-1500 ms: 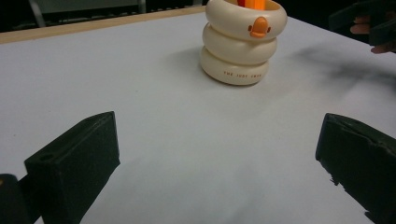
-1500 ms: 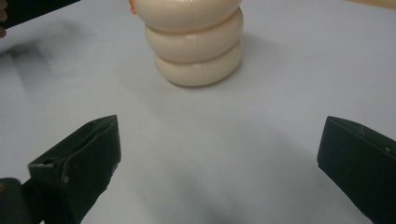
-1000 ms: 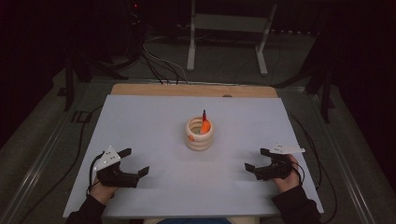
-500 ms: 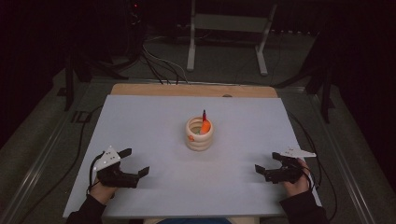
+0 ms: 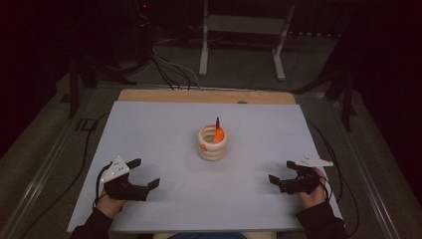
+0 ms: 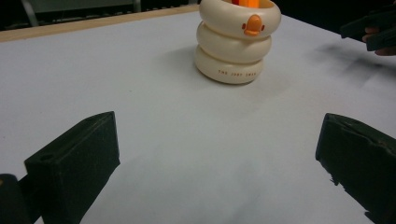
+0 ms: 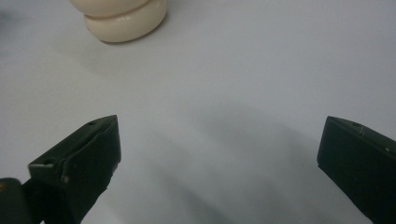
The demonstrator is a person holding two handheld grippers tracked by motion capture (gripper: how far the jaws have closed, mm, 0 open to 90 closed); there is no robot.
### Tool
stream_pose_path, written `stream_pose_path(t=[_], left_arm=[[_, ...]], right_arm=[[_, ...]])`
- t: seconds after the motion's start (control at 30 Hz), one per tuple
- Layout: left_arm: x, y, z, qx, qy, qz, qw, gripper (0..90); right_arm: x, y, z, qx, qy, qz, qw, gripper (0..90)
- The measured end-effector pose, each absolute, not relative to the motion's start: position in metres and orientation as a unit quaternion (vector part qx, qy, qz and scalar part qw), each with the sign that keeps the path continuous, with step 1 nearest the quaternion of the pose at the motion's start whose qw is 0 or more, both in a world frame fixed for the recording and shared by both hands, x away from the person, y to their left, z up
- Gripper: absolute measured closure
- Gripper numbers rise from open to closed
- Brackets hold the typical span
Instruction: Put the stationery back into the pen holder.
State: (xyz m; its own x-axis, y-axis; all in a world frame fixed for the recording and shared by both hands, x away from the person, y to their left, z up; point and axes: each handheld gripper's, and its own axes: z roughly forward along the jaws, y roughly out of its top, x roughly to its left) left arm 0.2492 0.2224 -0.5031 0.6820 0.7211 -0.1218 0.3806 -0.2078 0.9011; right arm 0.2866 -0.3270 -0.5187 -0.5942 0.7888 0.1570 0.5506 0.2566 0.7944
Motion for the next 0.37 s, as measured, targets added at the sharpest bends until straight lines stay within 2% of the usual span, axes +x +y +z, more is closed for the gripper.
stream_pose_path(t=[0.37], left_arm=[[0.2487,0.222,-0.5026,0.759,0.36,0.166,0.517,0.3]], right_arm=[[0.2857,-0.3267,-0.5174,0.426,0.78,0.437,0.137,0.0]])
